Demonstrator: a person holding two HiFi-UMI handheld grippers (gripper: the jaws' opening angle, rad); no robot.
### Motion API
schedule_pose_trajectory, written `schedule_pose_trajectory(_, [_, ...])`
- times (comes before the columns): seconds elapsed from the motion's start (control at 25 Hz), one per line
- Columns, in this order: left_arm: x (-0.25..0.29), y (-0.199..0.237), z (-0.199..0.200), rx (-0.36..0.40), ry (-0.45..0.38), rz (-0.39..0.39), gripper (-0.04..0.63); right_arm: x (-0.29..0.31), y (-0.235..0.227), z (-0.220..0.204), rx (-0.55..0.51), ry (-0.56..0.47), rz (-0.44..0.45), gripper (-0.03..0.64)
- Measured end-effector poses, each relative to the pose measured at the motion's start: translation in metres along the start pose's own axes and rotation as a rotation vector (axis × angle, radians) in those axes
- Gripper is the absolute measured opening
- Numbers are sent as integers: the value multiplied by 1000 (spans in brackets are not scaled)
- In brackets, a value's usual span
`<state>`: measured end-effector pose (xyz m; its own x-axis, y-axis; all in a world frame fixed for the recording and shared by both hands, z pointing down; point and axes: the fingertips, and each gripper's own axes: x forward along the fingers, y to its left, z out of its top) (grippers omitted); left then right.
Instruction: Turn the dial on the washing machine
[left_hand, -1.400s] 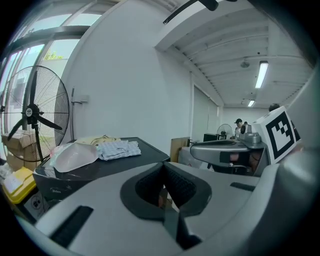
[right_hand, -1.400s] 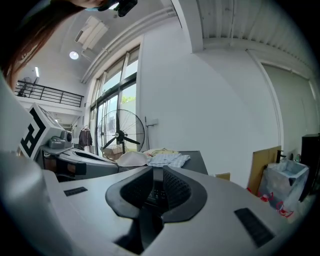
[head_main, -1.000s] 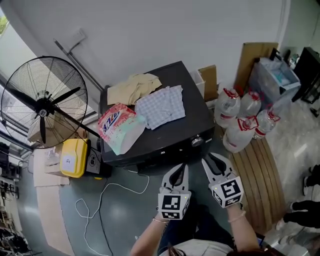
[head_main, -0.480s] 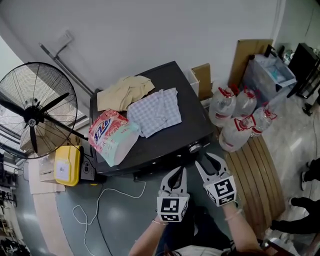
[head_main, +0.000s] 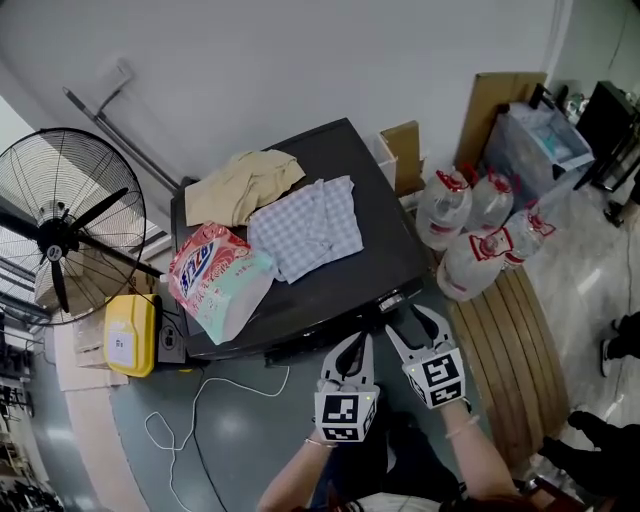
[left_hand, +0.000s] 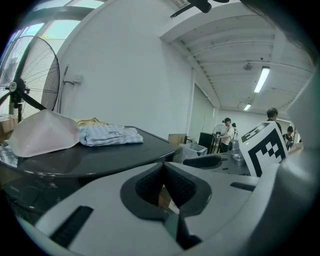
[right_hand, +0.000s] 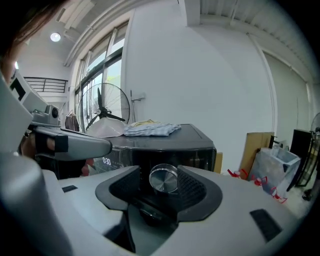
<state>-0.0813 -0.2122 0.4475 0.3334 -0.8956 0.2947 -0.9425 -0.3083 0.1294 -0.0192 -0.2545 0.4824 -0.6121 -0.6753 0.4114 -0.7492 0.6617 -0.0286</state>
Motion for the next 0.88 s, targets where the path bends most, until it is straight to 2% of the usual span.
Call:
schedule_pose_trajectory(0.56, [19,14,-10,-24,27,19,15,33,-6,-17,4,71,7,291])
schedule_pose_trajectory(0.88, [24,20,-15,-36,39,26,15,43,-12,-27,28,105,-49,291])
